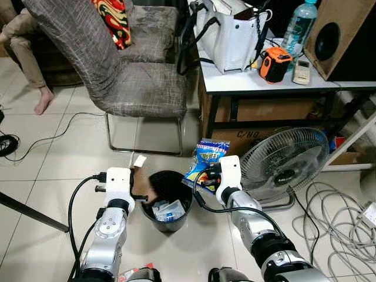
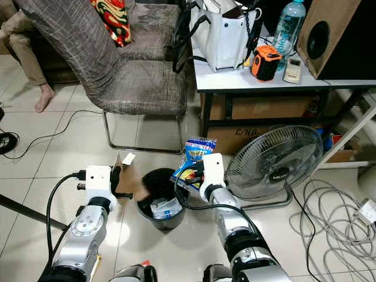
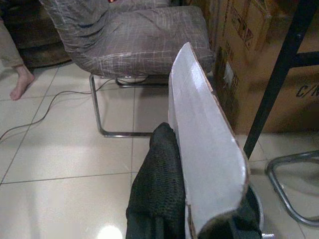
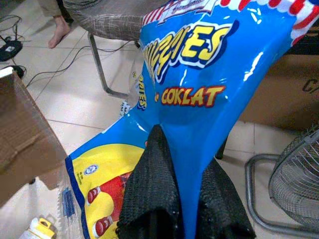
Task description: Picking trash to rubbish bin
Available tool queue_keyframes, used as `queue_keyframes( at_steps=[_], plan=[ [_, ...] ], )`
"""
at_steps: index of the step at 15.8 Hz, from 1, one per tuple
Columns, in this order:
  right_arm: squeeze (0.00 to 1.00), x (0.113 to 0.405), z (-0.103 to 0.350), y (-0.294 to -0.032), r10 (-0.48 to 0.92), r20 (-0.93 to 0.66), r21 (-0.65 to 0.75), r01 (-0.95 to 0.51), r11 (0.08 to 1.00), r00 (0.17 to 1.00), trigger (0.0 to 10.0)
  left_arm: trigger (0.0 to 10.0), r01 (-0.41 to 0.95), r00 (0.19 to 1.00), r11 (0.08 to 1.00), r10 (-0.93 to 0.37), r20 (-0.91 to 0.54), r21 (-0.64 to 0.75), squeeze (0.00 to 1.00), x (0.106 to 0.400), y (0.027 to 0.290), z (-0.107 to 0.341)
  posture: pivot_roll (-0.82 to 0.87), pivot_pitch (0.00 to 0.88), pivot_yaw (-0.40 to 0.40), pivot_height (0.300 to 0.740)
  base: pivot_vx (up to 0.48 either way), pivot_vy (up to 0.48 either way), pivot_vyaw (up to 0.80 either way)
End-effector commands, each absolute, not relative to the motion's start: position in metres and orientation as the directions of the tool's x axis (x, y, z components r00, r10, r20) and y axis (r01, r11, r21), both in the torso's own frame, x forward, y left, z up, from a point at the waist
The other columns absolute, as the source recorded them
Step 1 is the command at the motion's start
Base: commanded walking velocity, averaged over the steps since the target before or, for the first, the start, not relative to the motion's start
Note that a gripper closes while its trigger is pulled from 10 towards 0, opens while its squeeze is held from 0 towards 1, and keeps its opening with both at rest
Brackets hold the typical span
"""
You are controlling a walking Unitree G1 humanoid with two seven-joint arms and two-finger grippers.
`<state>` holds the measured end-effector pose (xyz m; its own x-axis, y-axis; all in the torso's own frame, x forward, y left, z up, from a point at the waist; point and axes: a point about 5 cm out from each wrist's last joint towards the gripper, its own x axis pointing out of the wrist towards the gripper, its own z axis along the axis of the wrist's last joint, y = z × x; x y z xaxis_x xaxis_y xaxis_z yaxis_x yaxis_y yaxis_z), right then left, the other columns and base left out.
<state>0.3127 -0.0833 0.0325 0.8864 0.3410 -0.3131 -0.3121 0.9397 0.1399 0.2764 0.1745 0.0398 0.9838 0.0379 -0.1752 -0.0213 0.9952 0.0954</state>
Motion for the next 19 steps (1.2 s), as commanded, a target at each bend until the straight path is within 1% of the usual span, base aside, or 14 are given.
queue_keyframes(
  at_steps=[1, 8, 12, 19],
  plan=[
    [0.00, 0.3096, 0.0277, -0.0838, 0.339, -0.334, 0.143, -0.308, 0.940, 0.879, 0.0, 10.0, -0.019, 0.983, 0.995, 0.036, -0.179, 0.096, 0.00, 0.2749, 0.1742, 0.0380, -0.06, 0.148, 0.002, 0.740, 0.345, 0.000, 0.00],
    [0.00, 0.3093, 0.0276, -0.0842, 0.338, -0.334, 0.146, -0.306, 0.941, 0.880, 0.0, 10.0, -0.018, 0.982, 0.995, 0.036, -0.187, 0.099, 0.00, 0.2739, 0.1742, 0.0369, -0.06, 0.154, 0.002, 0.740, 0.368, 0.000, 0.00],
    [0.00, 0.3092, 0.0273, -0.0843, 0.337, -0.335, 0.147, -0.305, 0.941, 0.880, 0.0, 10.0, -0.021, 0.981, 0.995, 0.040, -0.189, 0.099, 0.00, 0.2737, 0.1741, 0.0363, -0.06, 0.154, 0.002, 0.740, 0.294, 0.000, 0.00],
    [0.00, 0.3091, 0.0272, -0.0844, 0.337, -0.338, 0.150, -0.303, 0.941, 0.879, 0.0, 10.0, -0.034, 0.977, 0.994, 0.054, -0.208, 0.101, 0.00, 0.2728, 0.1747, 0.0332, -0.06, 0.158, 0.000, 0.740, 0.000, 0.000, 0.00]
  ],
)
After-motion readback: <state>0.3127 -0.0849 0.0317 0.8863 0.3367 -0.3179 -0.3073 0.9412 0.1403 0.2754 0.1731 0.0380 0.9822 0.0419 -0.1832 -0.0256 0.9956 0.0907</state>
